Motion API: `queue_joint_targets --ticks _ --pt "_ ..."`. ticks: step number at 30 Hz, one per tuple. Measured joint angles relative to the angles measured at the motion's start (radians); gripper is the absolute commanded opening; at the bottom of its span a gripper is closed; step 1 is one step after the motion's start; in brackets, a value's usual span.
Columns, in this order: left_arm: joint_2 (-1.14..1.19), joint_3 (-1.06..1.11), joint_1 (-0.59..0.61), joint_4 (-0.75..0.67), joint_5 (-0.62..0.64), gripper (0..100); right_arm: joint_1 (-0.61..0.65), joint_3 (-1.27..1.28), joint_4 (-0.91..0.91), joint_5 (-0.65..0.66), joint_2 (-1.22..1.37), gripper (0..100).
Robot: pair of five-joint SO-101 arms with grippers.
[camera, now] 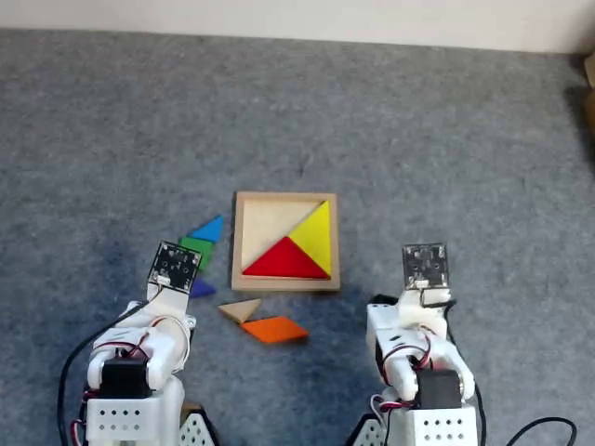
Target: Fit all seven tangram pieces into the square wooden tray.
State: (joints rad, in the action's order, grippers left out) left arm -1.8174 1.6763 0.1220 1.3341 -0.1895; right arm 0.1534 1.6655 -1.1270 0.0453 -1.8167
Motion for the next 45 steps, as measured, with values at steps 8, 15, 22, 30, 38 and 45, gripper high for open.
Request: queue_joint_targets --ticks 8,15,22,30,38,45 --pt "0.0 0.0 0.0 0.0 0.0 1 0.0 0.006 -0.002 0.0 0.0 0.5" --pt "0.0 -0.106 0.0 -0.058 -0.091 1 0.0 0.006 0.026 0.0 0.0 0.5" --pt "0.0 -0.242 0.0 -0.084 -0.334 1 -0.04 0.006 0.037 0.0 0.0 0.5" --pt "0.186 -0.45 0.0 -0.084 -0.344 7 -0.043 0.006 0.037 0.0 0.0 0.5" --pt "0.743 -0.698 0.0 -0.089 -0.345 25 -0.043 0.006 0.037 0.0 0.0 0.5" --pt "1.151 -0.827 -0.127 -0.094 -0.345 25 -0.043 0.006 0.037 0.0 0.0 0.5"
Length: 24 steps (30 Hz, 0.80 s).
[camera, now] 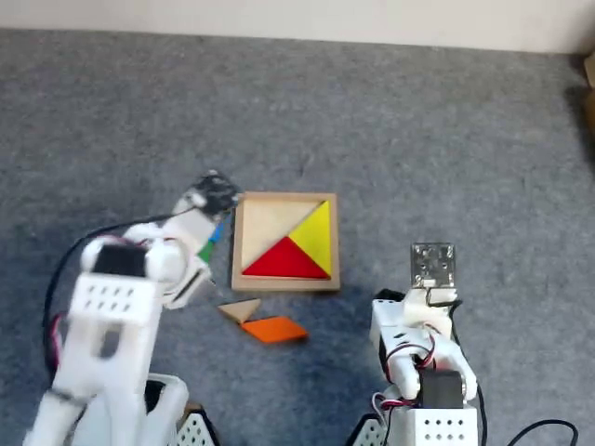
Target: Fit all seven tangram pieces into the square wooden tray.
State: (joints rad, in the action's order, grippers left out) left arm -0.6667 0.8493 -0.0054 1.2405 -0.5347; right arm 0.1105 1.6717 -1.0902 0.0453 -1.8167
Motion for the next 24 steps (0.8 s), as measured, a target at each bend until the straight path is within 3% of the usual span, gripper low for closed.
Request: queue_joint_targets --ticks 11,18,24 --pt "0.376 -0.074 -0.23 -0.002 0.002 25 0.0 0.0 0.0 0.0 0.0 0.5" --pt "0.537 -0.08 -0.25 -0.11 0.0 24 0.0 0.002 0.0 0.0 0.0 0.5" --pt "0.651 -0.153 -0.252 -0.127 0.003 12 0.0 0.002 0.0 0.0 0.0 0.5"
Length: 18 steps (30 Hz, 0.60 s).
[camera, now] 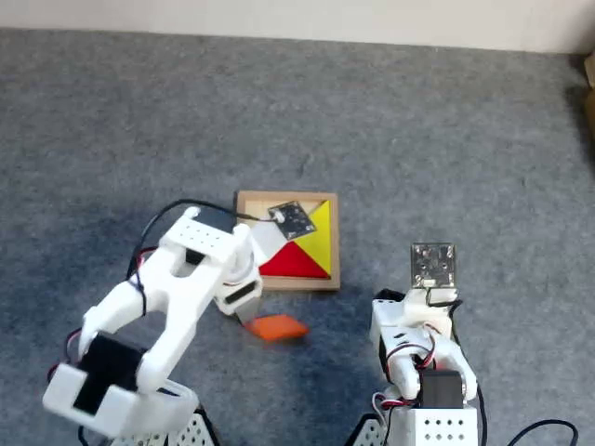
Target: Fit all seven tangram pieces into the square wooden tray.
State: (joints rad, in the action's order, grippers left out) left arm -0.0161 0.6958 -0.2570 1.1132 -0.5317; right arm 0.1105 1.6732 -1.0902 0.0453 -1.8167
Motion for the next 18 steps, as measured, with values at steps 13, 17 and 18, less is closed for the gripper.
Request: queue_joint_targets --ticks 13,17,18 --pt "0.009 -0.009 -0.061 0.002 -0.005 0 0.0 0.0 0.0 0.0 0.0 0.5" --pt "0.009 -0.023 -0.063 0.032 0.014 0 0.0 0.0 0.0 0.0 0.0 0.5" --pt "0.003 -0.031 -0.063 0.057 0.017 0 0.0 0.0 0.0 0.0 0.0 0.5"
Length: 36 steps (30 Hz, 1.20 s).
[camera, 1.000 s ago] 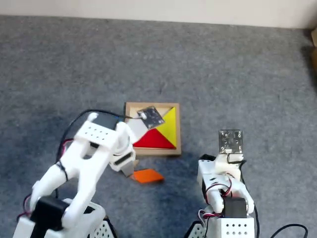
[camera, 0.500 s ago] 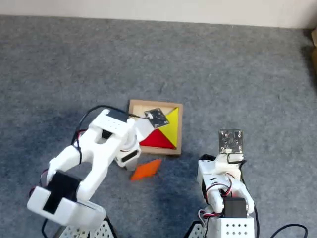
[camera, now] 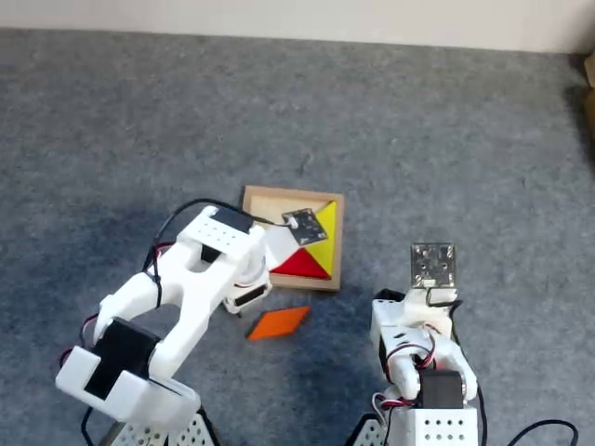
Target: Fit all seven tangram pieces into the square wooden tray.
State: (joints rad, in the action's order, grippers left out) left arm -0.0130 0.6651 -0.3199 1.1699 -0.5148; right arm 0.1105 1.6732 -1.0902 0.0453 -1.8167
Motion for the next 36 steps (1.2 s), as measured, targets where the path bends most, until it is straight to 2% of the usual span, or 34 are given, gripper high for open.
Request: queue_joint_targets --ticks 8,15,21,27,33,36 --pt "-0.195 -0.068 -0.002 0.137 0.086 1 0.0 0.0 0.0 0.0 0.0 0.5" --pt "-0.215 -0.152 -0.003 0.143 0.325 1 0.0 0.0 0.0 0.0 0.0 0.5" --pt "-0.034 -0.334 0.008 0.143 0.562 1 0.0 0.0 0.0 0.0 0.0 0.5" --pt "0.213 -0.537 0.072 0.143 0.76 1 0.0 0.0 0.0 0.0 0.0 0.5" --pt "0.322 -0.621 0.1 0.141 0.85 2 0.0 0.0 0.0 0.0 0.0 0.5" --pt "0.325 -0.628 0.104 0.138 0.858 12 0.0 0.0 0.0 0.0 0.0 0.5"
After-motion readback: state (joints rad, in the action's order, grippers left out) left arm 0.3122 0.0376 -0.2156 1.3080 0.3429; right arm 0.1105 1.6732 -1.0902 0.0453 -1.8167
